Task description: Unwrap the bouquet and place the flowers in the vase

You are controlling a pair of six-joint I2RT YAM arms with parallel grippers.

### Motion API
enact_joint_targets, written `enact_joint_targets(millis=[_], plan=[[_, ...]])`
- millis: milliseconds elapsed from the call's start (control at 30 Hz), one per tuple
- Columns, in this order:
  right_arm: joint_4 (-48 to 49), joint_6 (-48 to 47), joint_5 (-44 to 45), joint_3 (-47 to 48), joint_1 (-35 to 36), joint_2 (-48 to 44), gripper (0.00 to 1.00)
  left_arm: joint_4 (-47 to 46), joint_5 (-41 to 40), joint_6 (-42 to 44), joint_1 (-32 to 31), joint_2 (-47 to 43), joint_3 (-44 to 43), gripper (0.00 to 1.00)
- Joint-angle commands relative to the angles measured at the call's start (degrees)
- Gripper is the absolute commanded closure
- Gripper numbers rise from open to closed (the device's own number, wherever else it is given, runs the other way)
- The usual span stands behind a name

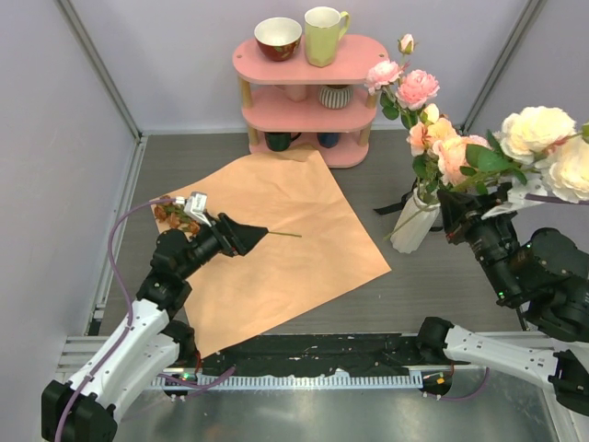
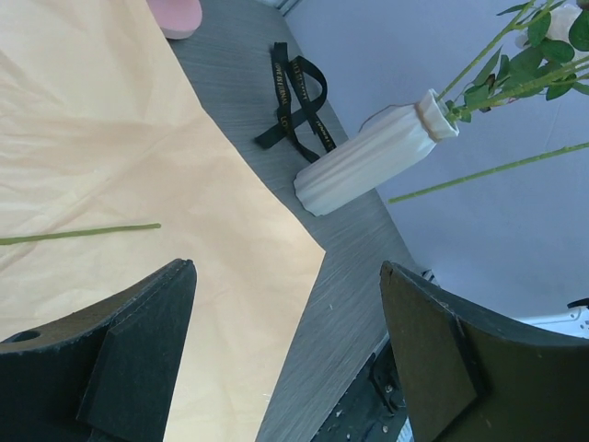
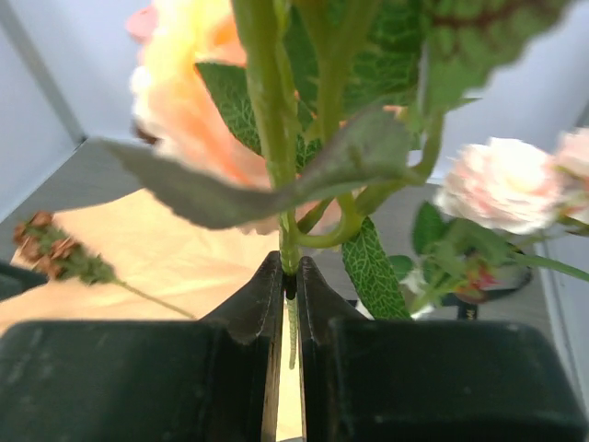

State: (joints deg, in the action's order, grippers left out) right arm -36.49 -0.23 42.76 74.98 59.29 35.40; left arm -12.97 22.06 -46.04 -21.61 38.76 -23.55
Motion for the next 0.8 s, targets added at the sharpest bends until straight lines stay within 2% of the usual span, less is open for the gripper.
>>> enact_joint_targets(millis=[0, 67, 333, 600, 767], plan=[[3.52, -2.31, 13.48, 1.31, 0.22, -3.49, 0.99, -0.39, 0.26, 0.95, 0.25, 0.87, -2.90, 0.14], [5.10, -3.63, 15.59, 2.88, 0.22, -3.93, 0.99, -0.21, 0.52, 0.95, 0.25, 1.14, -2.99, 0.11], [11.25, -10.92, 18.05, 8.95, 0.22, -1.74, 0.99, 0.23, 0.26, 1.48, 0.16, 0.52, -2.46, 0.10], [20.75, -20.68, 19.99, 10.10, 0.22, 3.71, 0.99, 1.46, 0.35, 2.27, 0.25, -0.27, -2.73, 0.10], [22.34, -22.09, 20.25, 8.87, 0.13, 6.09, 0.99, 2.34, 0.00, 2.80, 0.25, -1.06, -2.55, 0.10]])
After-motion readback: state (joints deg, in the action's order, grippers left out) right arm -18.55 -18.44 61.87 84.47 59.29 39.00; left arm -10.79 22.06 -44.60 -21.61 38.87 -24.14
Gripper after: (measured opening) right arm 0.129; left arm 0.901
